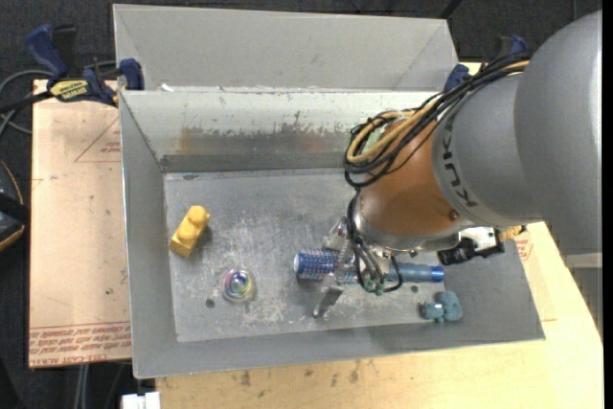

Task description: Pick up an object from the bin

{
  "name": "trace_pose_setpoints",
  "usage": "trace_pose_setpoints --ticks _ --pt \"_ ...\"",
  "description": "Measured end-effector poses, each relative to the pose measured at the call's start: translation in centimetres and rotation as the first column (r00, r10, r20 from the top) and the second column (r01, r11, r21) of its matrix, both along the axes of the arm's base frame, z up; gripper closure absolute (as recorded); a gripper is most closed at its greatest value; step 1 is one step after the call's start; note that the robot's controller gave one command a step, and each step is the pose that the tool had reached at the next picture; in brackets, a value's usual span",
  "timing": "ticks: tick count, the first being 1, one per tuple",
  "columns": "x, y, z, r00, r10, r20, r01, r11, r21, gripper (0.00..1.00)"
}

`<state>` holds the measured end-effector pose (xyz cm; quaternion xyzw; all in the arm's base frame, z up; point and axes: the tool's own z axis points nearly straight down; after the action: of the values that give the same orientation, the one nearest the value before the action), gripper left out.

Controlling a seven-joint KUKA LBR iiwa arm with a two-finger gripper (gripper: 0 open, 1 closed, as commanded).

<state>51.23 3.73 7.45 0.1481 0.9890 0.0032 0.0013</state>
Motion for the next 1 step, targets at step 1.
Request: trace_pose_setpoints --ticks 1 --pt "0.11 0.16 0.23 1.000 0.004 -0.002 -0.004 1.000 -0.003 0.00"
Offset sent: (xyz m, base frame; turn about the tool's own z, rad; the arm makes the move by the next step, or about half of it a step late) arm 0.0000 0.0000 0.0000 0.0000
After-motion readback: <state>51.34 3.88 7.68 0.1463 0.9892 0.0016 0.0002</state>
